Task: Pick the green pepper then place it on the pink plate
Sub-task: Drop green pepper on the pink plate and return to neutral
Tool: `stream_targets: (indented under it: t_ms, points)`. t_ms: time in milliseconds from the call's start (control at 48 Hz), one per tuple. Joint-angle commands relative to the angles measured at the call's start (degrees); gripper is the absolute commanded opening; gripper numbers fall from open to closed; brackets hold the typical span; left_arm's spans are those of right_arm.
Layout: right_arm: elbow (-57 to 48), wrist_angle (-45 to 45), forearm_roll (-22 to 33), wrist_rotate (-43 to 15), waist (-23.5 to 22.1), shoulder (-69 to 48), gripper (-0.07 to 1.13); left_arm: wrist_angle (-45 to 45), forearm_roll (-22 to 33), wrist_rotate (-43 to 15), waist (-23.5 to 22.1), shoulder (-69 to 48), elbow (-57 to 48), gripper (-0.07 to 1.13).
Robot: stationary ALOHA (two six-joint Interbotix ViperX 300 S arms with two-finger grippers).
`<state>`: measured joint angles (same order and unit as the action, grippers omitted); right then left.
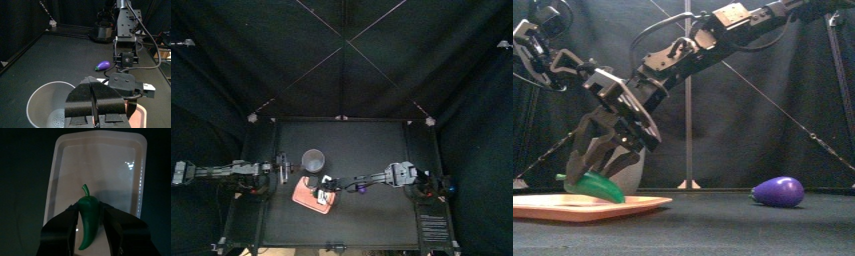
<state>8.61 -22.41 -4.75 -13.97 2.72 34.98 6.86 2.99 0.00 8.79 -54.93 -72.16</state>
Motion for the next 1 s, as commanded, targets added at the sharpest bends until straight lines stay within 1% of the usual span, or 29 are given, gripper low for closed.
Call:
stream_targets:
  t_ms: [21, 125, 208, 375, 583, 875, 1000]
  points:
    - [1.9, 0.1, 1.1, 0.0, -0.4, -1.7, 0.72, 0.5, 0.1, -0.2, 0.1, 0.2, 0.7, 0.15]
    - [2.1, 0.1, 1.3, -0.5, -0.3, -2.0, 0.82, 0.5, 0.1, -0.2, 0.1, 0.3, 0.6, 0.15]
    - [1.8, 0.1, 1.7, -1.4, -0.1, -2.8, 0.86, 0.5, 0.1, -0.1, 0.2, 0.3, 0.6, 0.15]
    - [-0.1, 0.4, 4.1, -2.9, 0.1, -6.8, 0.87, 0.5, 0.1, 0.0, 0.2, 0.3, 0.6, 0.15]
    - [-7.0, 1.5, 6.2, -2.9, 0.5, -14.5, 0.87, 0.5, 0.1, 0.1, 0.2, 0.3, 0.6, 0.15]
    - [-25.0, 14.2, 7.3, -2.8, 0.2, -28.3, 0.87, 0.5, -0.2, -0.3, 0.1, 0.2, 0.5, 0.14]
    - [-32.3, 21.1, 7.6, -2.5, -1.3, -33.2, 0.87, 0.5, -0.2, -0.3, 0.2, 0.2, 0.5, 0.14]
